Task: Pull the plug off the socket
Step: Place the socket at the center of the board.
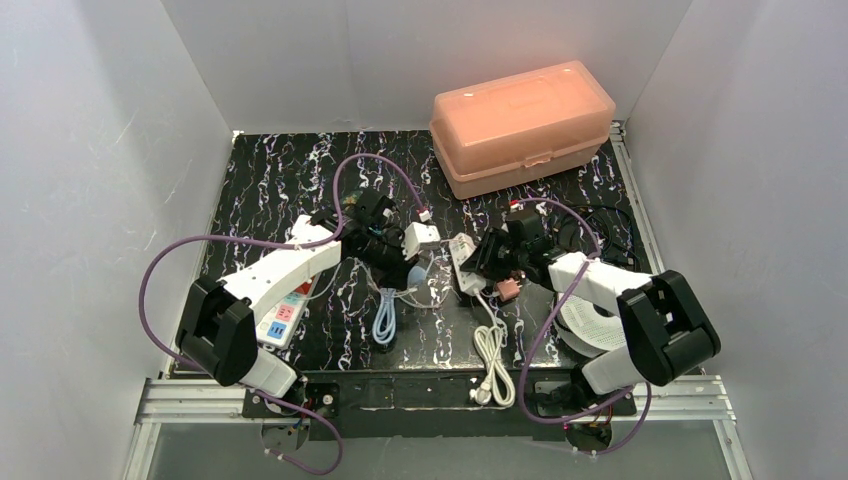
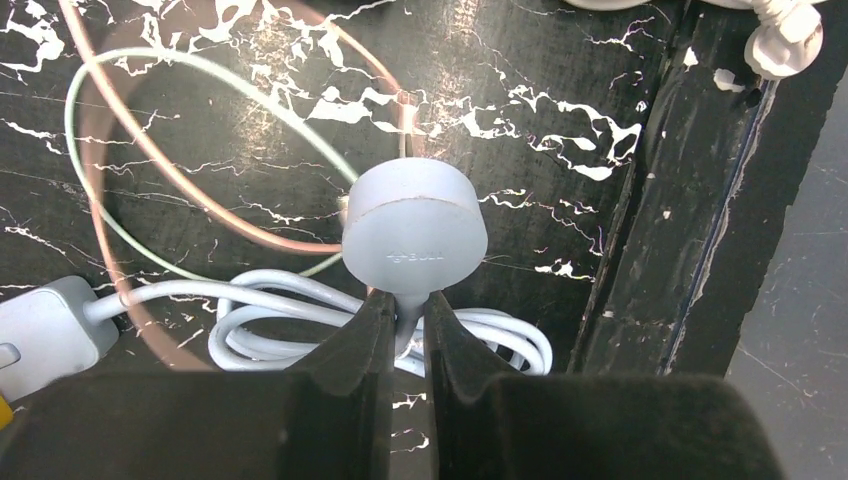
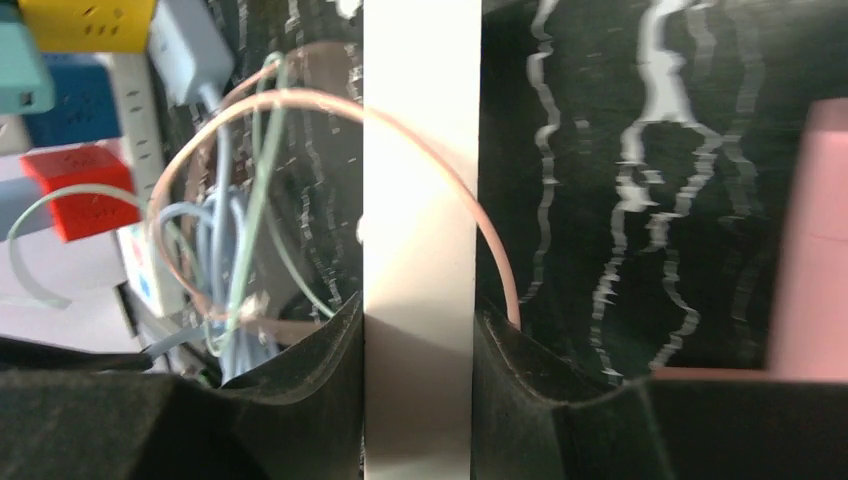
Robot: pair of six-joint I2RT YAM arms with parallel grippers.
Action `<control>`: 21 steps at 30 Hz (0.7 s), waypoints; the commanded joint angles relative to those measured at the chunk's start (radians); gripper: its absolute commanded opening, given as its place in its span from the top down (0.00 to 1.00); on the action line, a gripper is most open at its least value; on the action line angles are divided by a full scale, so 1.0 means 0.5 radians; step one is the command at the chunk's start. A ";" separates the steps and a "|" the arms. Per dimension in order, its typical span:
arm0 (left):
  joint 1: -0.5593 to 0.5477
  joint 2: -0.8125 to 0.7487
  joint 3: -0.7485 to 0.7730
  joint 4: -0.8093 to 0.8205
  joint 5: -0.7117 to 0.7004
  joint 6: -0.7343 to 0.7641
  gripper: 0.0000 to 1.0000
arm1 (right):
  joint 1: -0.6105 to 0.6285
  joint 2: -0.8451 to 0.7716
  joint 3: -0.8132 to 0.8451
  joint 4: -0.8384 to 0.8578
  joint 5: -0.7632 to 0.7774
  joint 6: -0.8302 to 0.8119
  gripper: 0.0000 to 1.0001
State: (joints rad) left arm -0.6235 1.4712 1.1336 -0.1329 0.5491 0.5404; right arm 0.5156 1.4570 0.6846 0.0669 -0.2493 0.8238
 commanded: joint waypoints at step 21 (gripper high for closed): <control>-0.004 -0.368 0.171 -0.595 -0.056 -0.001 0.02 | -0.385 -0.070 0.312 -0.567 0.273 -0.368 0.74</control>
State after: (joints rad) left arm -0.6315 1.3441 1.1454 -0.2317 0.5198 0.5606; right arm 0.3206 1.4246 0.7776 -0.1932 -0.1120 0.6811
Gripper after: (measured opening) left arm 0.981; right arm 0.426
